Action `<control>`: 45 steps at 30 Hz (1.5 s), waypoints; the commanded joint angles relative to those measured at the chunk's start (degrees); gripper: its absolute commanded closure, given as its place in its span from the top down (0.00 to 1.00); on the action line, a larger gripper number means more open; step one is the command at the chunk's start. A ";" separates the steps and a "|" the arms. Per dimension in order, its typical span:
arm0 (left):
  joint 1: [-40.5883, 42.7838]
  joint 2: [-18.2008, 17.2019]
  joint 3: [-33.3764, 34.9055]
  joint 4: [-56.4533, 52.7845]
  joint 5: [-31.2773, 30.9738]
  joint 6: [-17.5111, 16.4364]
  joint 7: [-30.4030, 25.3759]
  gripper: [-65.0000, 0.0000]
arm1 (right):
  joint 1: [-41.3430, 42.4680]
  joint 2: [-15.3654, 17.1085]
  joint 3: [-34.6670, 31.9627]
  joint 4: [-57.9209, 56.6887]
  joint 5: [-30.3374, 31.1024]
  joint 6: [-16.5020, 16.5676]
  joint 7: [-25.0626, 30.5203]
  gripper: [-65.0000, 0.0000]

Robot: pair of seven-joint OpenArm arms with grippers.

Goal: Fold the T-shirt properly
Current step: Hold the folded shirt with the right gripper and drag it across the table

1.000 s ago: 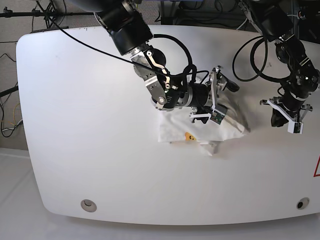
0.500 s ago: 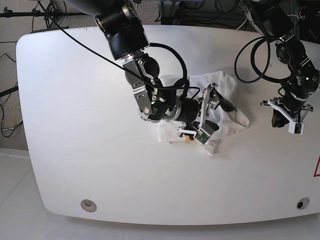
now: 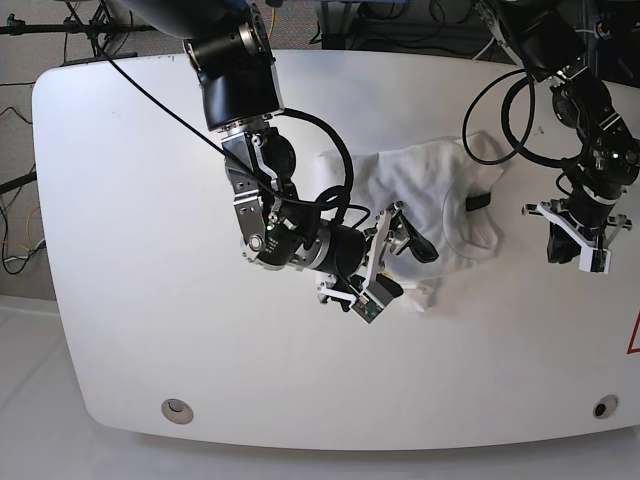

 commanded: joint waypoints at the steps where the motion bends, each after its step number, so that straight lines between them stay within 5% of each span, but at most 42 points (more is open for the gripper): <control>1: -1.15 1.65 1.53 4.52 -1.38 -0.19 -1.51 0.10 | 1.32 0.65 0.25 0.77 -0.05 0.32 1.31 0.67; 7: 0.16 4.55 5.22 9.10 -1.38 -0.19 -0.10 0.10 | 2.11 0.65 0.25 -0.99 -3.30 0.32 1.31 0.62; 17: 0.78 5.96 10.14 13.49 -1.38 -0.19 13.87 0.07 | 7.73 0.65 0.25 -7.50 -6.64 0.32 1.84 0.00; 20: 0.78 5.96 10.14 13.49 -1.38 -0.19 18.80 0.00 | 9.67 0.65 0.34 -11.28 -7.34 0.32 3.86 0.02; 29: 5.35 5.96 10.14 13.76 -1.47 -0.19 26.36 0.00 | 15.38 0.92 0.34 -24.64 -7.34 0.32 11.68 0.00; 38: 11.33 9.56 9.09 13.76 -1.47 -0.19 27.06 0.00 | 19.07 1.09 -0.02 -35.72 -7.34 1.73 20.56 0.00; 45: 12.65 10.09 10.06 13.23 -1.38 -0.19 26.80 0.00 | 18.99 1.00 0.16 -37.92 -10.60 2.17 21.62 0.00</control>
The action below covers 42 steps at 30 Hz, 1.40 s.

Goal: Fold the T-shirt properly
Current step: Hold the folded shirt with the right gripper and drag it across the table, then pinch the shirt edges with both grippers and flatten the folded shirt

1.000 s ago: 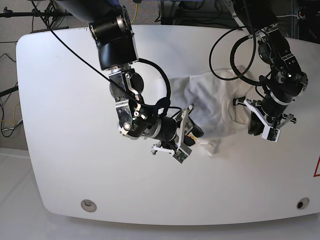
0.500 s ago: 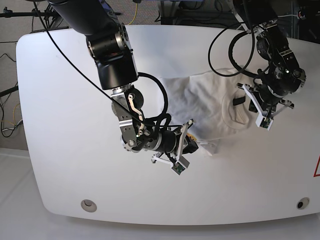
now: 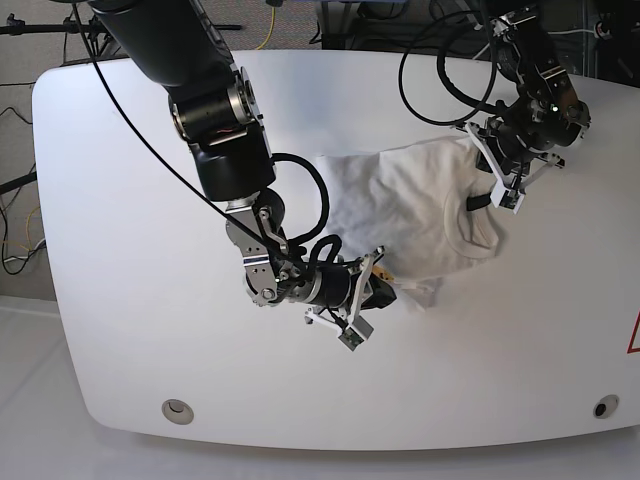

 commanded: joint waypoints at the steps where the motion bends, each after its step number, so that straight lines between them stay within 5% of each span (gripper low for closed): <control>1: -0.31 -0.40 0.77 0.83 -0.72 -0.08 -1.14 0.00 | 1.96 -0.37 0.27 -0.08 -0.61 0.01 1.49 0.00; 8: -2.16 -0.67 0.77 -1.19 -0.63 -0.08 -2.19 0.00 | -1.82 2.18 0.36 2.73 -1.58 0.27 1.58 0.00; 23: -5.68 -2.51 1.21 -17.80 -0.63 -0.08 -16.52 0.00 | -10.35 8.33 0.36 10.03 -1.58 -0.08 1.58 0.00; 33: -12.62 -6.21 1.21 -33.63 -0.63 -0.08 -23.55 0.00 | -15.97 10.35 0.53 13.90 -1.49 -0.08 1.58 0.00; 42: -19.83 -7.44 1.30 -47.60 -0.63 -0.08 -31.38 0.00 | -25.03 10.09 8.71 21.90 -1.49 -0.08 1.22 0.00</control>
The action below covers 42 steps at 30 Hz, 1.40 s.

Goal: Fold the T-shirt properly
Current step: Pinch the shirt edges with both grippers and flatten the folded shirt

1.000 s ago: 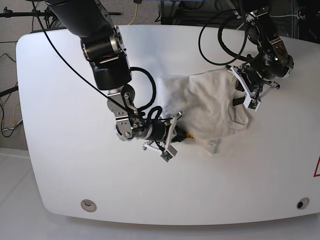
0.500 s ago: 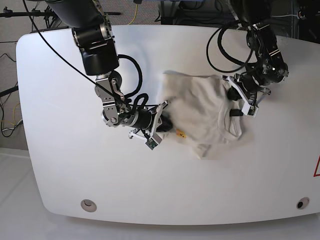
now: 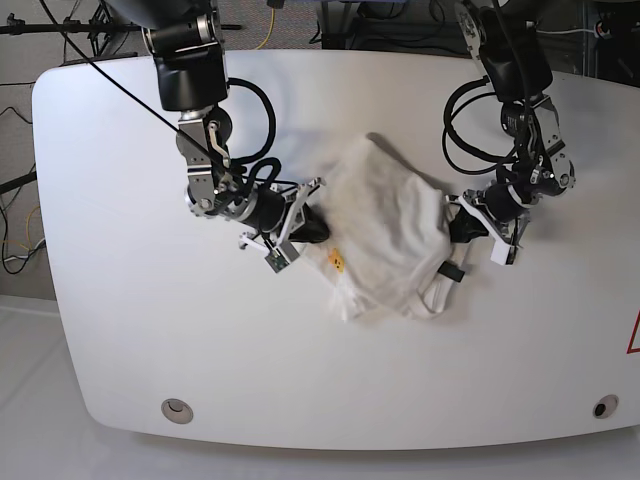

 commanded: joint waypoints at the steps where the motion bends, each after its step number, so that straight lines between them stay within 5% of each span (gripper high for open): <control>1: -1.87 -0.03 0.33 -3.46 3.78 0.95 1.95 0.00 | -2.72 0.34 1.10 3.02 -0.99 0.07 -1.38 0.00; 24: -10.13 0.50 7.98 -13.04 3.61 0.95 -9.39 0.00 | -22.76 0.43 1.63 25.08 -1.43 -0.02 -1.38 0.00; 30: -10.92 0.32 7.72 -11.99 3.52 0.95 -8.86 0.00 | -23.82 1.22 3.48 29.13 -1.43 -0.02 -1.82 0.00; 42: -8.81 -3.28 0.33 4.54 3.52 0.95 2.65 0.00 | -24.43 2.98 0.75 41.87 -1.07 0.51 -16.67 0.00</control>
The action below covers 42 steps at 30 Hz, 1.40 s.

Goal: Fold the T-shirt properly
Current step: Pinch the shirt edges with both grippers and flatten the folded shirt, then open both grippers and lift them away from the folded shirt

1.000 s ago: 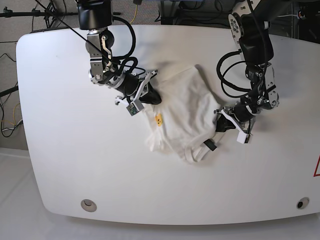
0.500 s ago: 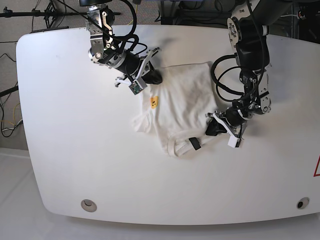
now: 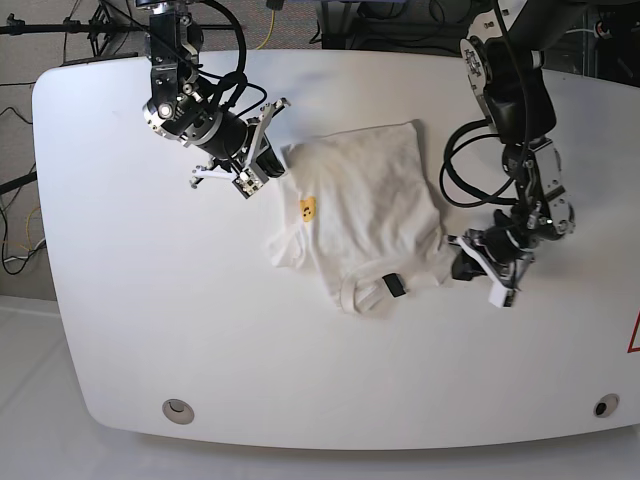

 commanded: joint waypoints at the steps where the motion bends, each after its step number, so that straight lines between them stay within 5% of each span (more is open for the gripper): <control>1: 0.50 -1.60 -1.92 6.89 -1.09 -0.12 1.87 0.00 | -0.55 -0.48 -3.50 3.36 1.61 0.80 -0.11 0.00; 11: 11.49 -2.13 -6.84 26.58 -1.01 -0.12 3.46 0.00 | -0.81 -0.56 -14.75 2.22 1.17 0.80 -0.20 0.00; 21: 22.39 -1.78 -9.48 38.54 -1.09 -0.12 3.46 0.00 | 6.14 -1.27 -18.88 -7.45 1.53 0.53 -0.11 0.00; 42: 30.22 -2.13 -18.19 40.04 -1.09 -0.12 3.46 0.00 | 22.14 -4.61 -19.58 -28.28 1.26 0.71 6.31 0.00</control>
